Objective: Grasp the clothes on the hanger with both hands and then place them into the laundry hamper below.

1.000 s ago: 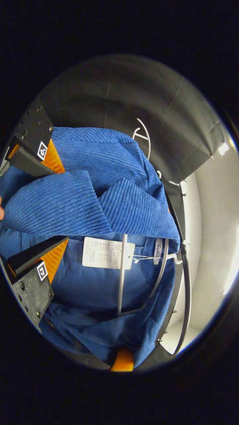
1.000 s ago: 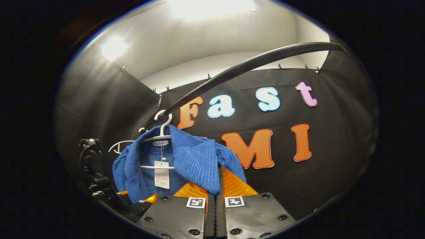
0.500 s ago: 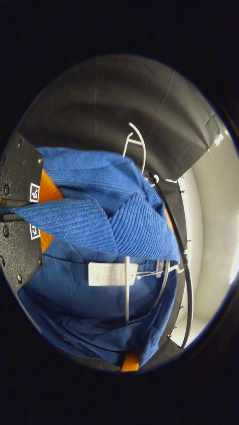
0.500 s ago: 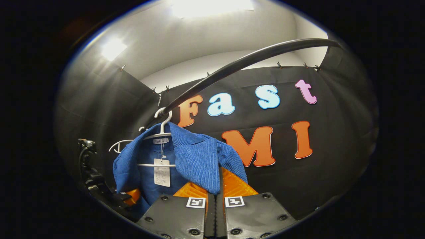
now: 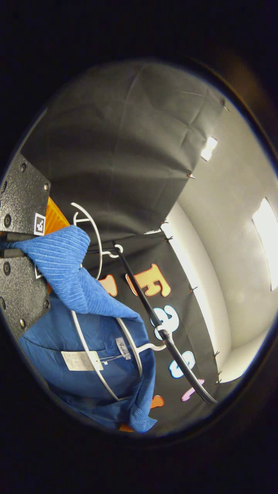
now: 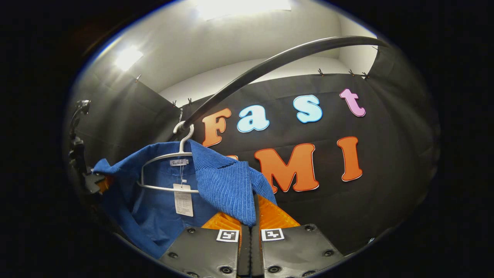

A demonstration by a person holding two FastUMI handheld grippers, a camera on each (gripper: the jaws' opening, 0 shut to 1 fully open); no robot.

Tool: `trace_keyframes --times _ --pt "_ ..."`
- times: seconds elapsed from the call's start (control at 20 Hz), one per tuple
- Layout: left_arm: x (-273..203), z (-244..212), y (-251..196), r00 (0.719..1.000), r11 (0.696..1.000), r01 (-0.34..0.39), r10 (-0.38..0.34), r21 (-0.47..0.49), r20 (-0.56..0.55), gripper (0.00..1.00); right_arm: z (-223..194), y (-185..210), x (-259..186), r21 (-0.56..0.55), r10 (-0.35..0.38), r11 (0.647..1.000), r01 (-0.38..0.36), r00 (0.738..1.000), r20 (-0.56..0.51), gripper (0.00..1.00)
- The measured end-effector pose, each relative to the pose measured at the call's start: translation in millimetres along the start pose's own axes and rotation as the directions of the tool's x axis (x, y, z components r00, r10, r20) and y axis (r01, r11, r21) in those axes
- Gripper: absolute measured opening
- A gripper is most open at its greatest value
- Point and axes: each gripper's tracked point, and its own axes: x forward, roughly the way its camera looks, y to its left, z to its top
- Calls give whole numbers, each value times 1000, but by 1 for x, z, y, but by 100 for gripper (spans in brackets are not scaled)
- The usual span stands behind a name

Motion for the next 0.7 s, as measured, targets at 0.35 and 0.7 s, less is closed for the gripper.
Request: trace_keyframes --times 0.35,0.7 --pt "38 50 20 997 999 -24 20 42 75 7 -4 -5 2 36 -12 999 11 1000 2 8" --pt "105 60 54 996 996 66 -62 -56 64 7 3 -10 6 44 -1 999 1 1000 15 8"
